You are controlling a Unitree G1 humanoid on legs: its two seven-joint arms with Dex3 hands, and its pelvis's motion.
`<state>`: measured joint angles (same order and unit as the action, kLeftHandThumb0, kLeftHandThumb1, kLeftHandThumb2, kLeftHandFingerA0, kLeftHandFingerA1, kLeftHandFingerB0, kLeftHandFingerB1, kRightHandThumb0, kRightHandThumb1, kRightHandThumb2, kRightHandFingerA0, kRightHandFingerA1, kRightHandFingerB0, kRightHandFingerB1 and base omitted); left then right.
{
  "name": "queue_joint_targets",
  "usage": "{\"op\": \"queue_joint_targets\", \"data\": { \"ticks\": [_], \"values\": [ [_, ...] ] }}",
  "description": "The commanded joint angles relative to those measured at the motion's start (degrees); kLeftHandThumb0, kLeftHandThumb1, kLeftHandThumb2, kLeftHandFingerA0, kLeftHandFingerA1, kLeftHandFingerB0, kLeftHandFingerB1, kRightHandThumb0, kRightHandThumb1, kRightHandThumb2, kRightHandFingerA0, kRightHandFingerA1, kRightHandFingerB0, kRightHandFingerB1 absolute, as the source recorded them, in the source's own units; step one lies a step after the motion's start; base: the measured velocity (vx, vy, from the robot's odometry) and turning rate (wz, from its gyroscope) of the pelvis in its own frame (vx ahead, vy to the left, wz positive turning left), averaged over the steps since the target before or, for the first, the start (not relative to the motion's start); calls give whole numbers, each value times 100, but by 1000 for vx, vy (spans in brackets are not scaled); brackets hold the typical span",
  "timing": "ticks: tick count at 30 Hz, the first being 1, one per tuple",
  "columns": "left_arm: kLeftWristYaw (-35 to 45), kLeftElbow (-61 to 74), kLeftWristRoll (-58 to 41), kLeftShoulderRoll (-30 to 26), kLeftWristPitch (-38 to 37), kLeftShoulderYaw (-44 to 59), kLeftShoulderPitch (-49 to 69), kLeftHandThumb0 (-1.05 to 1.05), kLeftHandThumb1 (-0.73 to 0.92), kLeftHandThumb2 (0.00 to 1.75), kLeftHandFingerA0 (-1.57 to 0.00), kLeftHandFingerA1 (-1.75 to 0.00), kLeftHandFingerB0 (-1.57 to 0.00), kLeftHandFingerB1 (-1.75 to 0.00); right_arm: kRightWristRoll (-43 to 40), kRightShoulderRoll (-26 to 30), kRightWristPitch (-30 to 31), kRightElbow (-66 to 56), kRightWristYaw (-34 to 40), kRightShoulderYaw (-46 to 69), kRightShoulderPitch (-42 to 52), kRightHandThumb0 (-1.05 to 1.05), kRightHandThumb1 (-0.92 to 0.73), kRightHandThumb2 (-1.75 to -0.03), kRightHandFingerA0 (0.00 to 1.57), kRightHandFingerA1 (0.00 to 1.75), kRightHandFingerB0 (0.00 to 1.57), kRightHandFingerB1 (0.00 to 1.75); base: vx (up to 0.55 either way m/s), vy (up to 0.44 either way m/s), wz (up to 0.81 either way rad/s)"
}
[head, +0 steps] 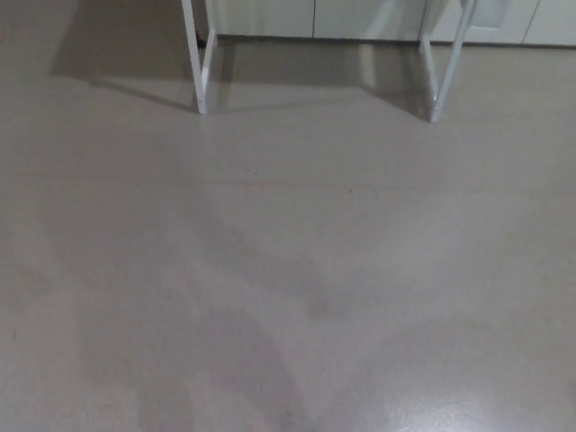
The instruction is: The robot walk towards a table in front and click the button on the base of the boilling pot using its left middle finger
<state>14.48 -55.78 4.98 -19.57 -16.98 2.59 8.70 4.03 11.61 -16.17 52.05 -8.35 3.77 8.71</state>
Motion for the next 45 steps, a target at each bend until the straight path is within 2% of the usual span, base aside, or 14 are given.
{"op": "queue_joint_targets", "data": {
  "ticks": [1,3,4,5,6,7,8,14,15,16,29,39,40,45],
  "values": [
    [-73,14,29,-80,-190,-23,-45,-55,44,74,-52,-50,-35,-44,-61,69,-159,44,-38,21,33,-34,-44,-66,56,53,49,52,201,490,-49],
    [-114,-29,85,-93,-221,-78,-59,-56,44,74,-52,-50,-35,-44,3,102,-219,82,-2,-17,32,-27,-51,-55,60,47,51,46,187,342,-11],
    [-133,-38,104,-97,-241,-96,-47,-46,51,56,-60,-39,-40,-33,15,107,-228,83,2,-29,52,-27,-52,-55,61,47,52,46,188,175,1],
    [-164,-53,132,-104,-273,-125,-29,-46,51,56,-60,-39,-40,-33,32,115,-244,87,9,-49,81,-27,-52,-55,61,47,52,46,155,155,1],
    [-122,-68,112,-132,-307,-117,-10,-52,44,76,-51,-51,-33,-44,33,91,-289,106,16,-61,118,-33,-44,-67,57,55,49,53,157,110,4],
    [-115,-71,109,-147,-321,-124,12,-52,44,75,-52,-51,-33,-44,39,83,-337,119,34,-73,154,-26,-52,-55,62,47,53,46,193,49,3],
    [-152,-54,105,-129,-296,-124,38,-50,43,74,-54,-51,-35,-44,51,97,-338,104,53,-81,191,-34,-44,-66,58,53,50,52,184,17,8],
    [-120,-44,-18,-84,-337,-44,64,-50,42,73,-56,-51,-38,-45,114,119,-305,42,126,-130,207,-34,-44,-66,58,53,49,51,175,-116,10],
    [-139,-39,1,-91,-334,-49,77,-44,50,56,-62,-39,-44,-34,112,117,-299,25,126,-136,227,-34,-44,-66,59,53,50,52,112,-234,11],
    [-174,-27,31,-94,-335,-62,89,-51,42,73,-56,-51,-39,-45,114,122,-314,6,126,-146,248,-34,-44,-67,59,53,51,52,240,-253,37],
    [-192,39,87,-124,-424,-168,150,-52,43,74,-56,-51,-37,-45,179,198,-277,-102,202,-303,258,-25,-52,-55,63,45,54,45,180,-140,0],
    [-413,-58,292,-206,-533,-351,141,-53,43,76,-57,-52,-38,-45,235,229,-270,-122,182,-388,285,-35,-44,-68,59,53,52,53,238,200,-4],
    [-425,-42,275,-199,-498,-347,145,-53,43,75,-57,-51,-39,-45,232,229,-282,-97,184,-385,286,-27,-52,-55,64,45,56,45,240,25,5],
    [-486,78,336,-237,-416,-425,212,-53,44,75,-58,-52,-39,-45,275,228,-317,-68,190,-424,336,-27,-53,-55,62,44,55,45,242,-76,12]
  ]
}}
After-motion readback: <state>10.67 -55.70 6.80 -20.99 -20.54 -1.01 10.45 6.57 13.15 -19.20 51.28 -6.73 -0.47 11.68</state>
